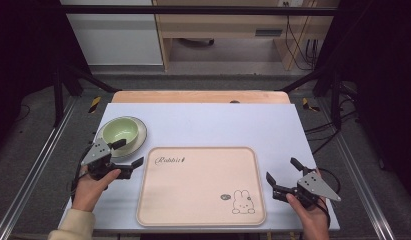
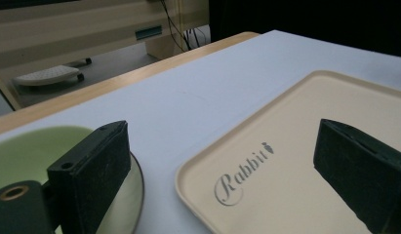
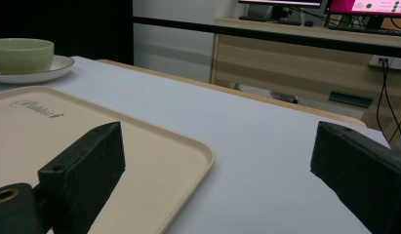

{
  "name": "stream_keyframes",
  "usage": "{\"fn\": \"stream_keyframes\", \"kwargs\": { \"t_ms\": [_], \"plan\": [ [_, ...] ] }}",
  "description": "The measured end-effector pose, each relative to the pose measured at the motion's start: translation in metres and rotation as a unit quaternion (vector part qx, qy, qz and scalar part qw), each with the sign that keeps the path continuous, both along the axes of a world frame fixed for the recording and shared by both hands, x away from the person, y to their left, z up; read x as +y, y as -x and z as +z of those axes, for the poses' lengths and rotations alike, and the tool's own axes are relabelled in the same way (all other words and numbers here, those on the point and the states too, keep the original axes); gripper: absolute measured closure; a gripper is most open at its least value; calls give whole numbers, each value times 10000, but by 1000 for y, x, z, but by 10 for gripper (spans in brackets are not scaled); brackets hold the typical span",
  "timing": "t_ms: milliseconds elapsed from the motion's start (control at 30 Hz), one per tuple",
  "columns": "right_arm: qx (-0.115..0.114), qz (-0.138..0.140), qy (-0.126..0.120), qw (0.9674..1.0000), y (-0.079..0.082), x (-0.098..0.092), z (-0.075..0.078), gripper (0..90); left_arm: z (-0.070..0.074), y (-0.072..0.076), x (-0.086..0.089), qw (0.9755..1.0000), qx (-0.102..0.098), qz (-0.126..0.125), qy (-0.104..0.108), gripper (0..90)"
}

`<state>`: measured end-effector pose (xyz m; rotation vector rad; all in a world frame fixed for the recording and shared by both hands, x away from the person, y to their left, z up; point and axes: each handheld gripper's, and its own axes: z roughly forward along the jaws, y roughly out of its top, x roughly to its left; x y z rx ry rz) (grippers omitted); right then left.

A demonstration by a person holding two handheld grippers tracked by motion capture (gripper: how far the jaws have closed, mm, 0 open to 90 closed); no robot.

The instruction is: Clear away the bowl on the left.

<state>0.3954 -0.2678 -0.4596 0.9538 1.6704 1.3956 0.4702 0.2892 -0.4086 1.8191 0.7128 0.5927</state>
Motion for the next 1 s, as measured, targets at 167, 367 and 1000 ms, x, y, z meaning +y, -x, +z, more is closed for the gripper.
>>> {"fn": "stream_keyframes", "kwargs": {
  "t_ms": [167, 367, 1000],
  "plan": [
    [-53, 3, 9, 10000, 2, -2, 3, 57, 22, -23, -2, 9991, 37, 278, -305, 85],
    [15, 31, 54, 10000, 1, -2, 1, 64, 30, -58, -1, 9974, 221, 530, -433, 99],
    [14, 20, 80, 10000, 1, -1, 0, 61, 23, -104, 29, 9853, 520, 1530, -550, 104]
  ]
}}
